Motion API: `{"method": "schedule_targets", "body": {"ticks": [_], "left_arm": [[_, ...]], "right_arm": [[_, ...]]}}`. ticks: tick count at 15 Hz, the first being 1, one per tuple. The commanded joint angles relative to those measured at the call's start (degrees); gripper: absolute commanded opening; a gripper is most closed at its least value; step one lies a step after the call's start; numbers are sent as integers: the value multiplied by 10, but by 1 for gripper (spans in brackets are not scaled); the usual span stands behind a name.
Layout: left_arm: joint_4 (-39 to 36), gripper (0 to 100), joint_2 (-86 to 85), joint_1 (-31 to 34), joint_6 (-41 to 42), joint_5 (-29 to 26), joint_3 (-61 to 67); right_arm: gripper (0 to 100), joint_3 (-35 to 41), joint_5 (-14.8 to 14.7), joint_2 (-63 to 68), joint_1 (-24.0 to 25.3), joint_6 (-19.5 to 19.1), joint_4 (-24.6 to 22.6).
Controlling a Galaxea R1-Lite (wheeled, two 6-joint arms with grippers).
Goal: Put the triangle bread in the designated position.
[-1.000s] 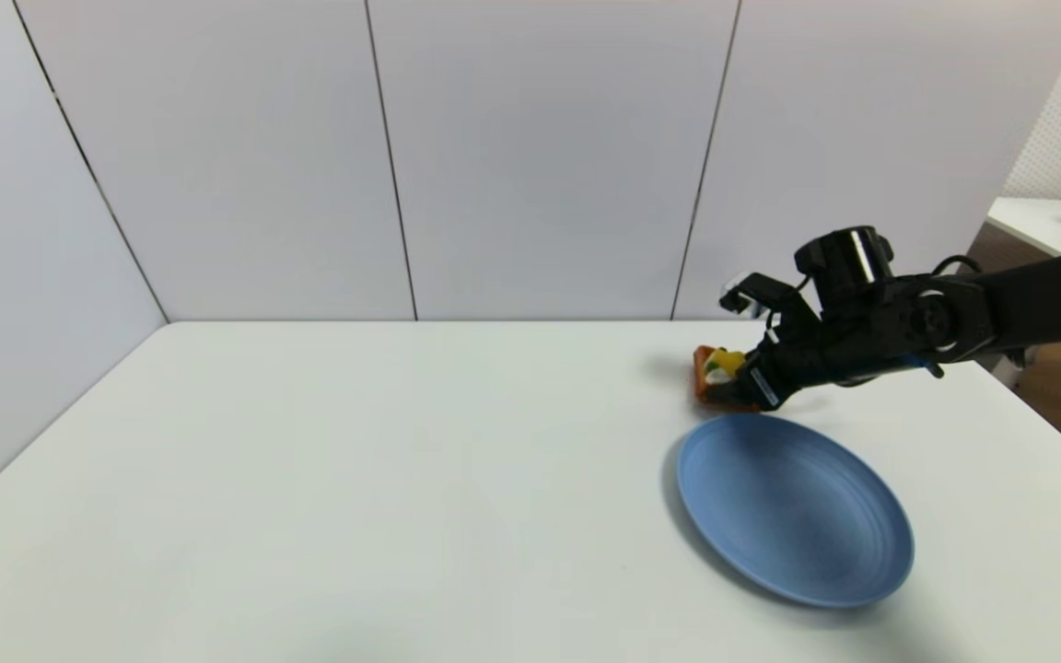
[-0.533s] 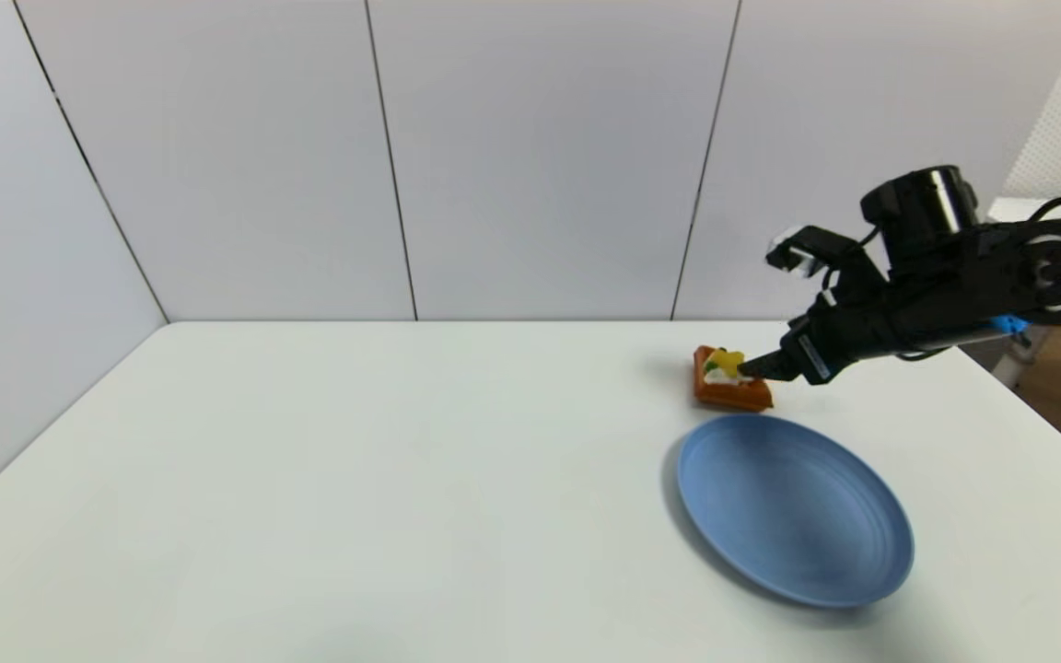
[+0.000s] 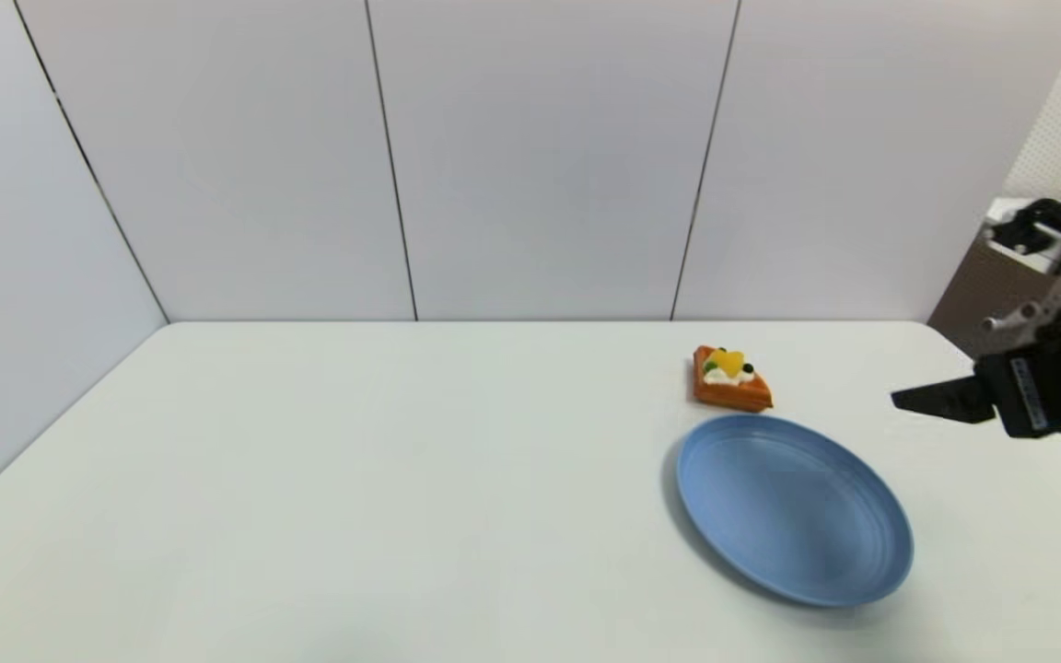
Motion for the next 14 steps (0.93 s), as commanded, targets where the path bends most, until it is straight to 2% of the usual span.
{"method": "schedule_targets", "body": {"ticks": [1,3,5,6,9,10,11,12,14], "left_arm": [[-2,100,0,0,0,0,0],[-2,100,0,0,0,0,0],[-2,100,0,0,0,0,0],[0,100,0,0,0,0,0],[0,100,0,0,0,0,0],[0,100,0,0,0,0,0],[0,100,0,0,0,0,0],[-2,100,0,0,0,0,0],[-2,100,0,0,0,0,0]], "right_arm": [[100,243,-40,-316,-59,60,-49],[100,369,-39,-448,-62,59,-152],[100,471,-33,-553,-62,54,-216],[100,523,-33,-607,-63,53,-224],[100,591,-24,-718,-66,39,-224],[100,594,19,-766,-67,42,-216],[100,619,46,-771,-67,35,-229],[100,625,47,-771,-67,39,-263],[100,626,48,-771,-67,41,-264]]}}
